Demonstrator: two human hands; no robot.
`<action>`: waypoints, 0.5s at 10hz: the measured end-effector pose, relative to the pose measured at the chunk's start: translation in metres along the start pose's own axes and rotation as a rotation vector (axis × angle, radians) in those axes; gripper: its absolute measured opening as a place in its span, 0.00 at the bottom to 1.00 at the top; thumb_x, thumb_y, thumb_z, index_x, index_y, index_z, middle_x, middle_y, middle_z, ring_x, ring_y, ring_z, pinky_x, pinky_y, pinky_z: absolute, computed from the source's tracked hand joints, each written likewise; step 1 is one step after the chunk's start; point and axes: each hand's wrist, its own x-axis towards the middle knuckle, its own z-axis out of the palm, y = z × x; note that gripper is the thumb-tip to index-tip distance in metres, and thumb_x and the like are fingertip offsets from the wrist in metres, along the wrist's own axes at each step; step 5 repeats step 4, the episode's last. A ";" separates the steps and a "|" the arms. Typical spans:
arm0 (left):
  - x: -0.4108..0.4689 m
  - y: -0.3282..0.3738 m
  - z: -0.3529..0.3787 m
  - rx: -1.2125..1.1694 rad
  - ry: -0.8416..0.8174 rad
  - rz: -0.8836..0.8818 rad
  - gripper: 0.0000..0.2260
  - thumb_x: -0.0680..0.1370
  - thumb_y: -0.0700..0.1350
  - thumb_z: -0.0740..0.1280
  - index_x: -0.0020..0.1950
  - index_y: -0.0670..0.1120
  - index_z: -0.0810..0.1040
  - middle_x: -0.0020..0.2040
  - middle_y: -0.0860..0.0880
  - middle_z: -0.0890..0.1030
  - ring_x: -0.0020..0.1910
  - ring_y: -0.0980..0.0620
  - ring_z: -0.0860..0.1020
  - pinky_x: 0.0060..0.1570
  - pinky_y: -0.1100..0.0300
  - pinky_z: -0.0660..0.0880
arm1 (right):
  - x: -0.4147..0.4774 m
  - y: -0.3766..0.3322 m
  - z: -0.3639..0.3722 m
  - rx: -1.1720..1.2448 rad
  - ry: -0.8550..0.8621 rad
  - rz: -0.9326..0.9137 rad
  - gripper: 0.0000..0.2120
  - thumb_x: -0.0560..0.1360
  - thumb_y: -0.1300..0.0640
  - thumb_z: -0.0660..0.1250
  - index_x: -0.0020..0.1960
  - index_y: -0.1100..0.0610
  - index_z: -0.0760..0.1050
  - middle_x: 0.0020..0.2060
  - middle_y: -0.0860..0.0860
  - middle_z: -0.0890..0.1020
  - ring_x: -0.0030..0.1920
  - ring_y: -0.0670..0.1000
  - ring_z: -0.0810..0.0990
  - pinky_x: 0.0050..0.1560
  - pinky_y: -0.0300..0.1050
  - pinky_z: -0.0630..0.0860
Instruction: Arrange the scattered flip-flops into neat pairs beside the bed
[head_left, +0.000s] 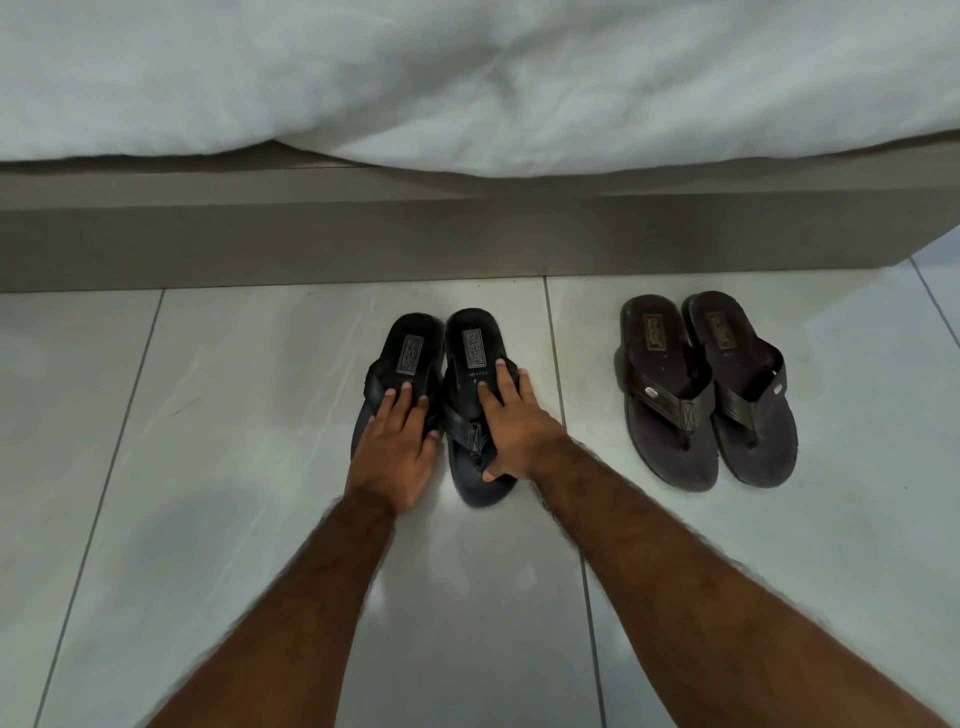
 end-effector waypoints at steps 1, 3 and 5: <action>0.001 0.003 -0.005 0.033 -0.026 -0.003 0.25 0.84 0.53 0.53 0.80 0.46 0.56 0.83 0.45 0.51 0.82 0.46 0.47 0.80 0.46 0.51 | -0.001 -0.004 -0.003 -0.025 0.001 0.010 0.61 0.63 0.48 0.82 0.80 0.56 0.43 0.80 0.57 0.35 0.79 0.66 0.36 0.76 0.61 0.62; 0.000 0.016 -0.017 0.101 -0.064 -0.046 0.26 0.83 0.54 0.54 0.80 0.48 0.56 0.83 0.46 0.53 0.82 0.46 0.48 0.78 0.41 0.53 | -0.009 -0.012 -0.010 -0.052 0.062 0.051 0.56 0.62 0.48 0.81 0.79 0.54 0.51 0.80 0.58 0.40 0.79 0.64 0.36 0.78 0.65 0.48; -0.003 0.028 -0.023 0.154 0.017 -0.076 0.28 0.82 0.57 0.54 0.80 0.50 0.53 0.83 0.48 0.52 0.82 0.46 0.46 0.78 0.36 0.46 | -0.021 -0.012 -0.013 0.085 0.150 0.066 0.54 0.65 0.44 0.78 0.80 0.53 0.48 0.80 0.57 0.38 0.79 0.62 0.33 0.78 0.65 0.45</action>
